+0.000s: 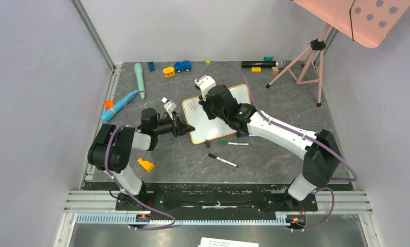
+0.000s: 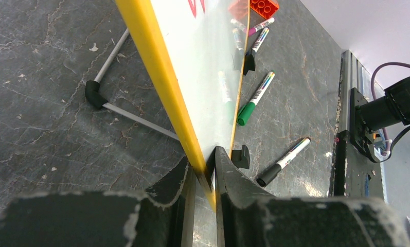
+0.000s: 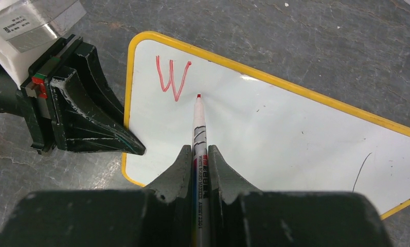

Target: Write a sentence on the whiteboard

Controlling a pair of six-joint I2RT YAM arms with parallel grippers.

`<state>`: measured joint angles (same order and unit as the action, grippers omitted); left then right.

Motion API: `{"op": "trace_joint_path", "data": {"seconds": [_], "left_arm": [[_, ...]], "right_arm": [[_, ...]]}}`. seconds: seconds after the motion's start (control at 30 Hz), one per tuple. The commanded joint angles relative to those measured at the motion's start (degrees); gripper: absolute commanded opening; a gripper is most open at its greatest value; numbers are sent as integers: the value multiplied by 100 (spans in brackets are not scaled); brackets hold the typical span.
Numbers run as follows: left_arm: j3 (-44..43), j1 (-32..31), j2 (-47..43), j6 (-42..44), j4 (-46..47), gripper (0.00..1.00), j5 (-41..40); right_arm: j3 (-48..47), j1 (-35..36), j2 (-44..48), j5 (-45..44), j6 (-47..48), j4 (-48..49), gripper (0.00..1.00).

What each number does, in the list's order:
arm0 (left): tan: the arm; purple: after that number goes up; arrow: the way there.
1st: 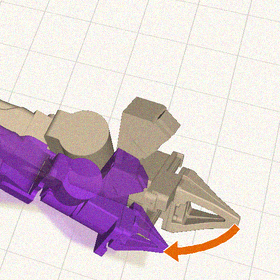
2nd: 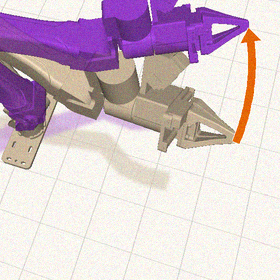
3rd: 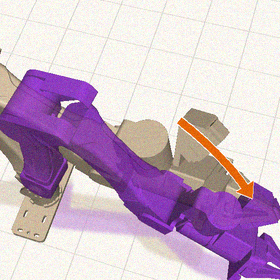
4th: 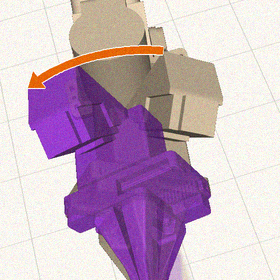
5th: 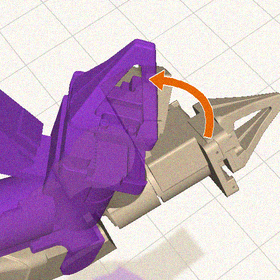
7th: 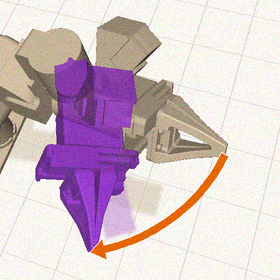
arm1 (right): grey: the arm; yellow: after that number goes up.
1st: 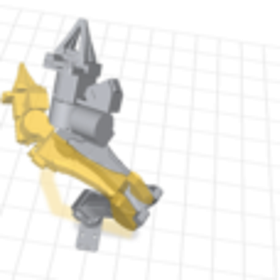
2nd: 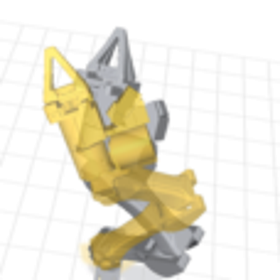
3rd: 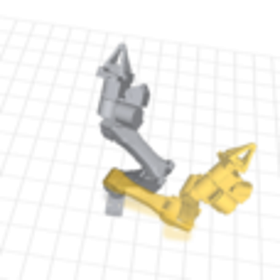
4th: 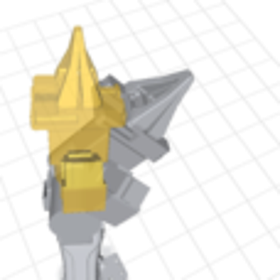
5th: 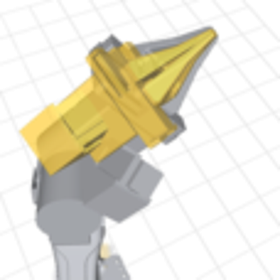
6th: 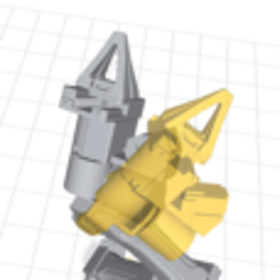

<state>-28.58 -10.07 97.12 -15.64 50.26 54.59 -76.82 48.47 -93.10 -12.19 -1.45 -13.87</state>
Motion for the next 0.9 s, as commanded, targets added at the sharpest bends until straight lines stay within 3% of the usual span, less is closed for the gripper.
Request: {"op": "trace_joint_path", "data": {"seconds": [0.0, 0.87], "left_arm": [[-97, 40, 41, 289, 45, 9, -350], [-94, 44, 28, 298, 54, 9, -352]], "right_arm": [[-191, -21, 111, -180, 40, 165, 0], [-455, -85, -234, -270, 75, 68, 0]]}}
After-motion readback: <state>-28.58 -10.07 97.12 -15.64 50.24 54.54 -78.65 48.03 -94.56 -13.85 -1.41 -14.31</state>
